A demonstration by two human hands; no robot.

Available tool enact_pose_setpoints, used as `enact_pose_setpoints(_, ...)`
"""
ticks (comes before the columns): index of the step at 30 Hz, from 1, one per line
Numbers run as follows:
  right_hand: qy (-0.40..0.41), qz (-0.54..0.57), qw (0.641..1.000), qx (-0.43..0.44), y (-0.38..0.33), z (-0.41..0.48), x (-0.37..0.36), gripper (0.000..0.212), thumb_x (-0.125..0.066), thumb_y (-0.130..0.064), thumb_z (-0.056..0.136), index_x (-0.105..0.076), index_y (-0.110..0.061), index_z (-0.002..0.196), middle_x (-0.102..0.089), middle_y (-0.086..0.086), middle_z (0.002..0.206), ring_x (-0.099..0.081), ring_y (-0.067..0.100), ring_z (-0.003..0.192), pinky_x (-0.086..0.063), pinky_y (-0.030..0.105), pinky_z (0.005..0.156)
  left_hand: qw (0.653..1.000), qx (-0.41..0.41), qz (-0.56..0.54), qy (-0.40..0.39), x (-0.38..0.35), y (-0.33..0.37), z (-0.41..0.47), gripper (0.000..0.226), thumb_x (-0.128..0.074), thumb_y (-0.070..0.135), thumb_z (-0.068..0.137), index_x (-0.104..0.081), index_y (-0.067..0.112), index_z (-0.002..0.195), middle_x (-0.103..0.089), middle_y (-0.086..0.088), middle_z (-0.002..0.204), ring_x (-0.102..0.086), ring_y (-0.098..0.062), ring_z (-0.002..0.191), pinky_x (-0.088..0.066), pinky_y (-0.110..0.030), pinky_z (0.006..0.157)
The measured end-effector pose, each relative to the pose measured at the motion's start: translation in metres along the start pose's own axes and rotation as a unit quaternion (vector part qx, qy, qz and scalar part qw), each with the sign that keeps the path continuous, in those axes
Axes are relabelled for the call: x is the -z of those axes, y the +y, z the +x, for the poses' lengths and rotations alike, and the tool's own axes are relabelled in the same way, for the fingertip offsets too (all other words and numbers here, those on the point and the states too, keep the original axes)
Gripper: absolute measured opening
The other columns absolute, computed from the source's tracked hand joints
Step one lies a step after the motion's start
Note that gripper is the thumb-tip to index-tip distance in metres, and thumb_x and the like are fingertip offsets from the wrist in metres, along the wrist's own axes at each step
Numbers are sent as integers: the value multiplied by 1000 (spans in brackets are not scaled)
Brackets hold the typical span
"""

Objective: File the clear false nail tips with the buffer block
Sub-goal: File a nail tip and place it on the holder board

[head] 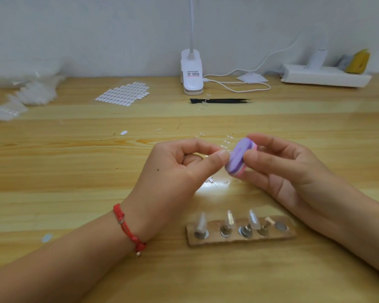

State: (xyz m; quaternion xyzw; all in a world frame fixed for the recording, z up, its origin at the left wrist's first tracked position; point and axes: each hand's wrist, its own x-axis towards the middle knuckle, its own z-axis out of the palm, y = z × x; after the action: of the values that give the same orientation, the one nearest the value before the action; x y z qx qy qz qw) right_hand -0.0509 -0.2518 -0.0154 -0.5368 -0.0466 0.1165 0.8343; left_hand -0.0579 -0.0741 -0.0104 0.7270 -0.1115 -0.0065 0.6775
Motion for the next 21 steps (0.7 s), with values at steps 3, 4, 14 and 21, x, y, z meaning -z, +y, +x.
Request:
enact_pose_setpoints(3,20,29,999,0,-1,2,4,23,-74,-8,60,-75,-12,83,-73,10,83,-73,18,75,-58,26,67,1000,1,0,1,0,0,0,8,-69,14,81,-70,10,74,-23,12,40,-19,-3,36,-26,-8,39)
enact_pose_setpoints(4,14,16,1000,-1,-2,2,3,22,-75,-9,58,-77,-14,80,-73,8,80,-73,18,74,-58,26,66,1000,-2,1,2,1,1,0,8,-68,14,81,-69,11,73,-23,12,40,-19,-3,36,-25,-9,38)
enact_pose_setpoints(14,-13,-36,999,-11,-2,0,1,25,-81,-15,58,-80,-18,83,-74,7,82,-71,13,71,-57,22,62,998,-16,47,-49,3,4,0,16,-66,14,83,-67,17,67,-23,14,42,-18,-4,40,-21,-11,41)
enact_pose_setpoints(21,-55,-78,995,-24,-3,-2,-1,29,-79,-19,62,-80,-18,90,-76,7,87,-70,11,75,-56,20,66,996,-27,58,-54,4,3,-2,15,-66,14,83,-67,15,68,-23,13,43,-16,-4,40,-18,-11,40)
